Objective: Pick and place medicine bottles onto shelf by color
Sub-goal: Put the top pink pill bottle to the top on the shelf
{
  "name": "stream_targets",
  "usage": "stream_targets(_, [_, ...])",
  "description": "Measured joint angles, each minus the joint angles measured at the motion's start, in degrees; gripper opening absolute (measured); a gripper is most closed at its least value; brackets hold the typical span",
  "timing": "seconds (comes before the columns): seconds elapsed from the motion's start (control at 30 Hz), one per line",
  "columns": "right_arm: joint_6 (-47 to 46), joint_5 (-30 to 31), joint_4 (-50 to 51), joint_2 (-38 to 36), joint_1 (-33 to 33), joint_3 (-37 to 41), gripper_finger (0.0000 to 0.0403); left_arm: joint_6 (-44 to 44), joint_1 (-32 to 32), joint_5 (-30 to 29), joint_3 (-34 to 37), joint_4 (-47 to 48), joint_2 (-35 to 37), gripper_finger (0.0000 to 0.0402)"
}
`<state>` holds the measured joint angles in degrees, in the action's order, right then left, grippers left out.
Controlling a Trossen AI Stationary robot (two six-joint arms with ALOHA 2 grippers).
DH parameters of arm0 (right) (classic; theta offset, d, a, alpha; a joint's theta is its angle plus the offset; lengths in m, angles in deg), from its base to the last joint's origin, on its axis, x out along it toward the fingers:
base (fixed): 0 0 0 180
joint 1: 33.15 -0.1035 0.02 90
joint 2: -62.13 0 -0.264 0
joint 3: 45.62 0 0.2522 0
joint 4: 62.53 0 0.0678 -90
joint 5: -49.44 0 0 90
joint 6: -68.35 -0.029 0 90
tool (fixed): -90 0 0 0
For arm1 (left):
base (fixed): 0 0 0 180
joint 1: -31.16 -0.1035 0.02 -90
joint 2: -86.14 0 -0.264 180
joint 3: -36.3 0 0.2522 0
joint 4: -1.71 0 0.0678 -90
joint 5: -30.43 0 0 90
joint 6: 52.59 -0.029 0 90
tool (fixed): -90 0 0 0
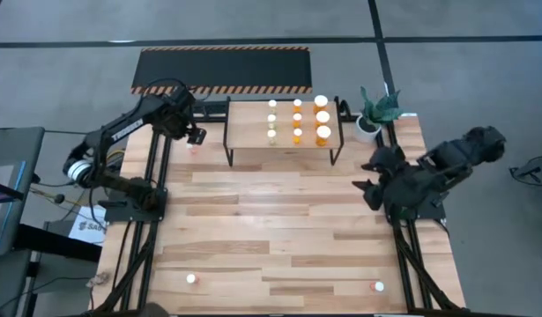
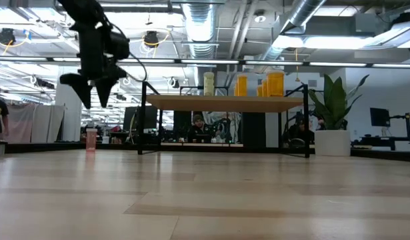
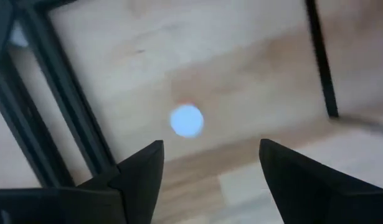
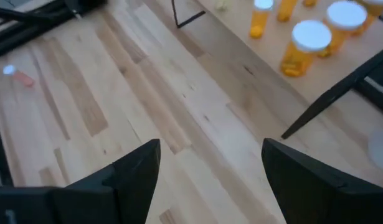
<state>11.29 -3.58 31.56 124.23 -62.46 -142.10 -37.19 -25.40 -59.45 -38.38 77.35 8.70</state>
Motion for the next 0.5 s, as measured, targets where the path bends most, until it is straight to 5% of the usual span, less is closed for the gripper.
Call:
stream_targets(0.13, [-2.90,0.63,-1.36,0.09,-2.24,2.85,0.0302,7.36,-2.78,-1.41,0.34,-0.53,-3.62,0.0252])
stream_targets(0.5, [-2.48,0.60,-2.60,3.85,-3.41,4.24,0.0302,5.61,-4.04,0.04,0.35,-1.46,-14.08,0.0252])
